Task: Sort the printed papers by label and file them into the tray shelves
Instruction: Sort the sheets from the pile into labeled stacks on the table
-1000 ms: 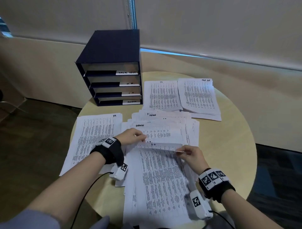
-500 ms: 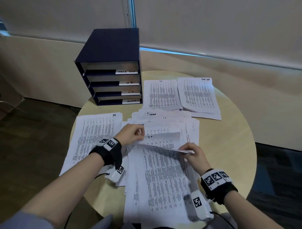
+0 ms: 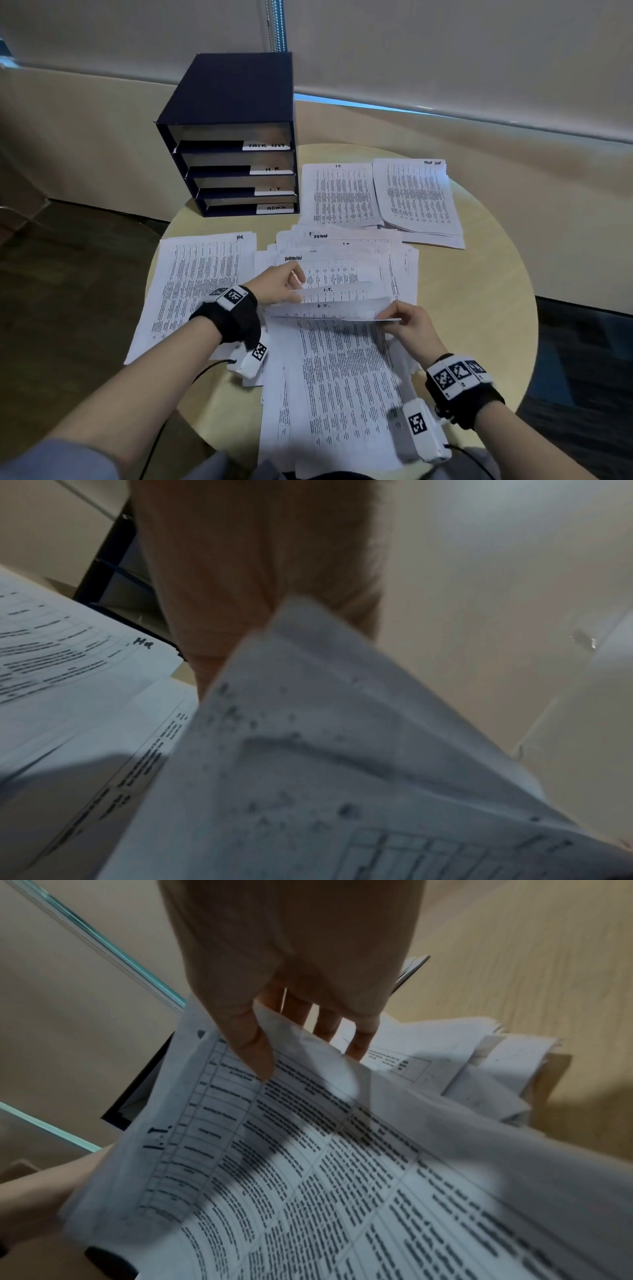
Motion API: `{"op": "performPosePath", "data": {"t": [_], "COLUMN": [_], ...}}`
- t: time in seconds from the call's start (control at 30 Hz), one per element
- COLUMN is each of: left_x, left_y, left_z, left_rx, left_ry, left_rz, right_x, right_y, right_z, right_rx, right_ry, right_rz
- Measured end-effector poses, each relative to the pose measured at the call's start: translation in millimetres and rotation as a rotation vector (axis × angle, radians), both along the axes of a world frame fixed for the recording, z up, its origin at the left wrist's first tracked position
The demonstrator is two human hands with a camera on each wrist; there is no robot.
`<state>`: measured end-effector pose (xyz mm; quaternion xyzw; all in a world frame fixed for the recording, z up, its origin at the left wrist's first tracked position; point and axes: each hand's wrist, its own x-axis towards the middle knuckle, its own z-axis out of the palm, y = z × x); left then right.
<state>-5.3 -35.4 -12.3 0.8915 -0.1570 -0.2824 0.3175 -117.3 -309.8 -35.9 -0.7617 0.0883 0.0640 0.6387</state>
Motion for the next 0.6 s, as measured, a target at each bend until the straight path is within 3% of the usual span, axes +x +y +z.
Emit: {"op": "performPosePath", "data": {"t": [0.07, 0.13, 0.23, 0.4, 0.5, 0.6], "left_x": [1.9, 4.9, 6.9, 12.8, 33.0, 50.5], "left_y": [-4.4, -6.8, -3.9, -15.6, -32.2, -49.1], "left_z": [0.4, 0.8, 3.2, 10.1, 0.1, -12.0], "left_rx": [0.065, 0.015, -0.143, -0.178, 0.011, 0.312], "left_ry": [-0.061, -0.093, -0.026, 0.048, -0.151, -0.295], "left_rz": [-0.031, -0.039, -0.036, -0.103, 0.005, -0.048], "right_x": [-0.6, -1.0, 3.8, 11.1, 19.2, 30.0], "right_y": [-0.6, 0.5, 0.3, -1.0, -11.5, -25.2], "right_z": [1.1, 2.1, 3.9, 7.3, -1.9, -13.6], "right_rx": [-0.006, 0.039, 0.152, 0.070, -0.107, -0.348], "right_ry": [-0.001, 0.044, 0.153, 0.269, 0.147, 0.070], "right_rz": [-0.028, -0.099, -0.165, -0.131, -0.174, -0.130]}}
